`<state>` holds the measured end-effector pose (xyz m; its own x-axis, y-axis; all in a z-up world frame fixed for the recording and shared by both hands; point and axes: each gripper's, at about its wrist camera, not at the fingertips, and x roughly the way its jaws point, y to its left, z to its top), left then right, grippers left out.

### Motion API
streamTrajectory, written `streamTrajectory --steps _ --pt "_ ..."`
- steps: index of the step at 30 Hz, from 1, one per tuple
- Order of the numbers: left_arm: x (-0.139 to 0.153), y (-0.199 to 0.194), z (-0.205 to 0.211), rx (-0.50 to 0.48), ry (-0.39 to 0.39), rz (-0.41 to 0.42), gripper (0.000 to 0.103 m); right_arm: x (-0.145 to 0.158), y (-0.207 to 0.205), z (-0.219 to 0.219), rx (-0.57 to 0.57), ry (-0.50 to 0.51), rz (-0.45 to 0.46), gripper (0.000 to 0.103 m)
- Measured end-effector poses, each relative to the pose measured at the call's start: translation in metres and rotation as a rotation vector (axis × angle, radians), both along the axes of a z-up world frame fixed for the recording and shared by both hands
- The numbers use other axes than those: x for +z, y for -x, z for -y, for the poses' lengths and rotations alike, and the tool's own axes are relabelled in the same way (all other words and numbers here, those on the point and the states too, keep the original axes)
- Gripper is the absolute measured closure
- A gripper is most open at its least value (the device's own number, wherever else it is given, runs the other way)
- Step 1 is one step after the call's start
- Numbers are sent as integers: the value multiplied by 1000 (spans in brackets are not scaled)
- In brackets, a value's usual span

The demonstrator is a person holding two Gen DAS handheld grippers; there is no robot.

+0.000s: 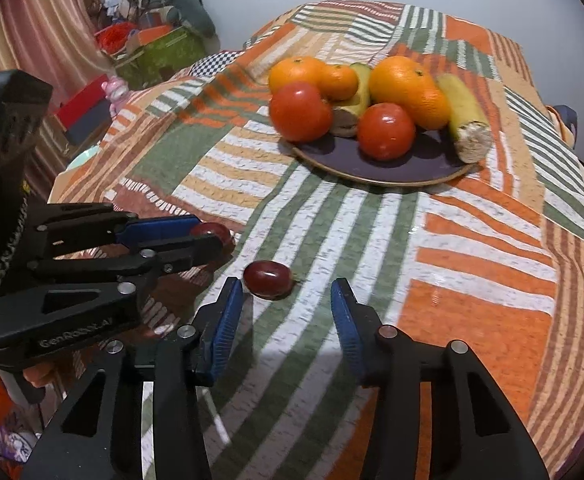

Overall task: Organize fruits
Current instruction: 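Grasp a red date with the left tool while the right tool grasps another date, then drop the date onto the plate with the left tool while the right tool drops its date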

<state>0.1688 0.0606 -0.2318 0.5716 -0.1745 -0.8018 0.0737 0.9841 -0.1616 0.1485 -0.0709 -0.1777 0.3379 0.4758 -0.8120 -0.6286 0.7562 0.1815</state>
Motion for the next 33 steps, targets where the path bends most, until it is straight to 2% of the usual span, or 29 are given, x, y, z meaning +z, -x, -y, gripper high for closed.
streamTrajectory --steps 5,7,13,21,33 --pt "5 6 -13 25 -8 10 81 -3 -2 -12 17 30 11 63" --pt "7 6 -16 34 -10 13 81 -4 -2 -14 15 41 23 75" --pt "13 3 -17 43 0 28 81 0 -4 -8 13 15 14 76" --pt "30 -15 -1 23 -3 71 81 20 -14 13 -39 -19 67 76" --pt "44 -63 25 -21 -8 107 81 35 -54 38 -116 -50 130 76"
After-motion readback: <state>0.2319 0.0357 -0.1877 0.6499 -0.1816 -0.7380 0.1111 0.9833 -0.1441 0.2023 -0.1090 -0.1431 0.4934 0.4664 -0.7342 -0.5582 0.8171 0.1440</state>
